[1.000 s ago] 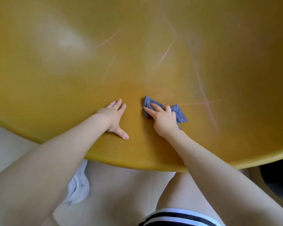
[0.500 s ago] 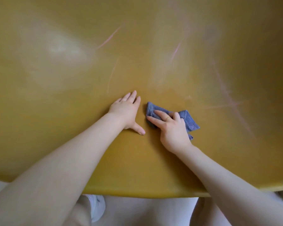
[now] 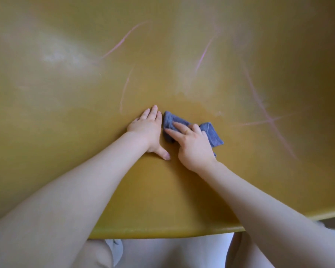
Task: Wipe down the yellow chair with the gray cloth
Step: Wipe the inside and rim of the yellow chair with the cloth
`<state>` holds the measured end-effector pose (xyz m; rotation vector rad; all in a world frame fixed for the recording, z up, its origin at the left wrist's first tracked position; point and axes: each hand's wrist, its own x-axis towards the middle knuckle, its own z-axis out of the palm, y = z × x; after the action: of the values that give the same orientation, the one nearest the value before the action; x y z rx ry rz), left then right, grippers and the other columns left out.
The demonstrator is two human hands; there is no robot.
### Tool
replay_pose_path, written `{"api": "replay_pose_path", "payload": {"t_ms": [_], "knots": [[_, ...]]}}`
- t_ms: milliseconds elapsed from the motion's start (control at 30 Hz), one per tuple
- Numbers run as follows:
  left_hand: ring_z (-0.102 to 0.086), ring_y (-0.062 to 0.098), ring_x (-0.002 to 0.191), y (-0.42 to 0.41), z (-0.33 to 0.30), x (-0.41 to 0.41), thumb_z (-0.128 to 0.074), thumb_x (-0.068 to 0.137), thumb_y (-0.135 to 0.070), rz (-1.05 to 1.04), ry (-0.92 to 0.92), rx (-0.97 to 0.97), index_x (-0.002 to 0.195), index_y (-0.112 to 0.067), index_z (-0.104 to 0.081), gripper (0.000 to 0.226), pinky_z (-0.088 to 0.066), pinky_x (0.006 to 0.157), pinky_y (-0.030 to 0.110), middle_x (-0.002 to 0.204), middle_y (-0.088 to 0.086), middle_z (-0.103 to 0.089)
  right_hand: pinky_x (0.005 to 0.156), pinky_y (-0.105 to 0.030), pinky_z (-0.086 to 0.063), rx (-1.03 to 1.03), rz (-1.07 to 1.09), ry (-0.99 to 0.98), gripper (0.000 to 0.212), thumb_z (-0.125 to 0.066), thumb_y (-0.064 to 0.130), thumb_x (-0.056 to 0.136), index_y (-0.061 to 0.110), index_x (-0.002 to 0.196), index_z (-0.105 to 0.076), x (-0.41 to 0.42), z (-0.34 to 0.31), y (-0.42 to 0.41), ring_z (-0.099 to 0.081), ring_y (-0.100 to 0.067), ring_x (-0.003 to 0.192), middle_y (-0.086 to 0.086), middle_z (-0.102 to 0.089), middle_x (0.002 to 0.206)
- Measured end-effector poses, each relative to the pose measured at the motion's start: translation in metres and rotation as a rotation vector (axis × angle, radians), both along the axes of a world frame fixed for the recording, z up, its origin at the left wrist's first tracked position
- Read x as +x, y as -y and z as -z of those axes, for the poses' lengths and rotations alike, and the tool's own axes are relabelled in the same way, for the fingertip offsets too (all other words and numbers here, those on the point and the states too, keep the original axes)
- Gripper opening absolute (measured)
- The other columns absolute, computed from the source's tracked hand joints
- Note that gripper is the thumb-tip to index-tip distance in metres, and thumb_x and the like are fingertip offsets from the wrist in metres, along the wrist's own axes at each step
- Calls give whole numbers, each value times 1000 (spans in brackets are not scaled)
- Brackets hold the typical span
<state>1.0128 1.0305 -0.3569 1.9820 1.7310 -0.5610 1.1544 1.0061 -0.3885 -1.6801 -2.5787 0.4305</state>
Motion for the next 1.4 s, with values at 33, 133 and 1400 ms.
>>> {"api": "replay_pose_path", "payload": {"t_ms": [33,133,1400], "knots": [[11,19,145,0,-1,0,-73,60,-65,0,1,-2,148,-8,13,135,-6,118,32,155,4,22,87,-37,-32,-6,-33,-28,53,-34,21,86,31,137,-41,4,1,8,-35,-29,119,2,-33,149],[11,18,145,0,1,0,-72,60,-65,-8,-10,1,148,-9,13,135,-6,117,32,155,3,23,82,-39,-39,14,-79,-94,60,-19,23,81,30,128,-54,16,5,-1,-44,-31,96,-4,-46,141],[10,19,145,0,5,27,-65,71,-63,17,89,2,150,-26,7,113,-14,116,35,156,-3,21,79,-44,-47,125,48,-40,59,-29,3,74,20,117,-65,77,-4,14,-49,-35,86,-11,-57,130]]}}
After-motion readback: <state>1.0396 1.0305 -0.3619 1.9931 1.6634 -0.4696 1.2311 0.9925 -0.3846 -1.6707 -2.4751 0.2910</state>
